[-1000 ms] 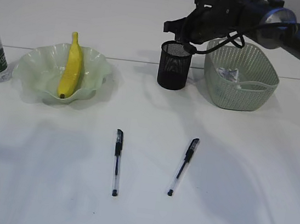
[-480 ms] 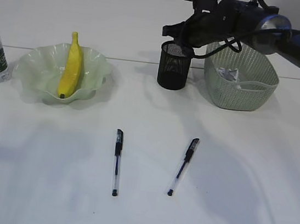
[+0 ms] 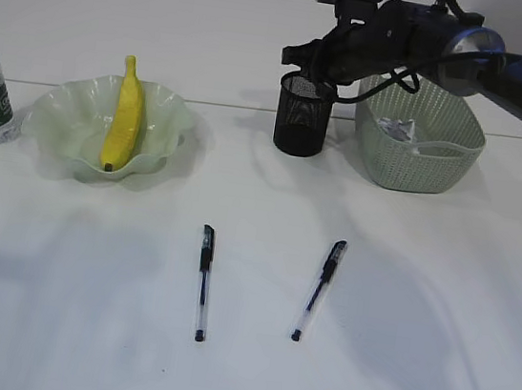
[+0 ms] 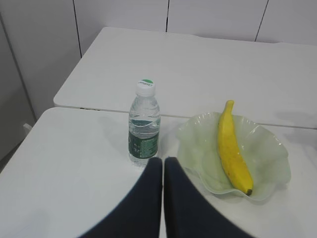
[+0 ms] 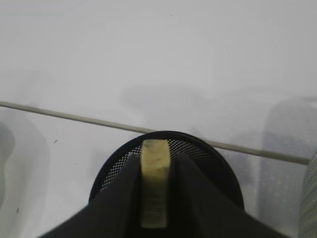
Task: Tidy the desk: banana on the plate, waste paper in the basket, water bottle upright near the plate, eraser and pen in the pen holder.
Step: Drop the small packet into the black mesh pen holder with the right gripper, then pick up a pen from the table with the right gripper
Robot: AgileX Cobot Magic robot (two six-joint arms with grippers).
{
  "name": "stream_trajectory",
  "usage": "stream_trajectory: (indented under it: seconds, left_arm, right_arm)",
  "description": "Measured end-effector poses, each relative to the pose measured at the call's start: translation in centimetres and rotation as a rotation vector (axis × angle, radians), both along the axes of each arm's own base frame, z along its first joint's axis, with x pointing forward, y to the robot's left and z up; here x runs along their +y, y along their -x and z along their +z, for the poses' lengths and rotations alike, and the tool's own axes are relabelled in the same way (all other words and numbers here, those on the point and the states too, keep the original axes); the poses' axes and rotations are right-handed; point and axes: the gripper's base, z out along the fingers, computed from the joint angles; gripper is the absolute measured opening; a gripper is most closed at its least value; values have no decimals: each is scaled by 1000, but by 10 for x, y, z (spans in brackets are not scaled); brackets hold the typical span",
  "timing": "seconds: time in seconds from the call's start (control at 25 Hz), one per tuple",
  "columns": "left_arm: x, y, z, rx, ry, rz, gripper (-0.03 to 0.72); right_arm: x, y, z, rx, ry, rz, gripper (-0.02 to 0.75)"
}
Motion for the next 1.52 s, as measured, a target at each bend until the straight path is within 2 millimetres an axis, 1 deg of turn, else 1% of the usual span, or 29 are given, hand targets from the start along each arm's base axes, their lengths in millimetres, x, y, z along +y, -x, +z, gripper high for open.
stream_trajectory:
  seconds: [0.12,0.2,0.56,0.64,0.72,0.92,1.12,1.36,1.52]
  left_arm:
    - [0,0,0,-4,0,-1,-24]
    - [0,0,1,-11,0,-3,-24]
    - [0,0,2,-21,-1,-5,-24]
    - [0,0,2,-21,-1,-5,-24]
    - [0,0,2,-21,-1,-5,-24]
    - [0,0,2,-21,-1,-5,-24]
    - [0,0,2,-22,-1,-5,-24]
    - [0,0,2,-22,-1,-5,-24]
    - [0,0,2,-22,-1,-5,-24]
  right_arm:
    - [0,0,0,0,0,0,242]
    - [0,0,0,0,0,0,255]
    - [0,0,0,-2,-1,0,265]
    - [0,-1,5,-13,-4,0,265]
    - [1,-1,16,-28,-8,4,265]
    - [-3,0,61,-69,-16,15,265]
    - [-11,10,97,-49,30,27,265]
    - [-19,32,128,33,99,39,265]
    - [-22,44,139,87,122,43,265]
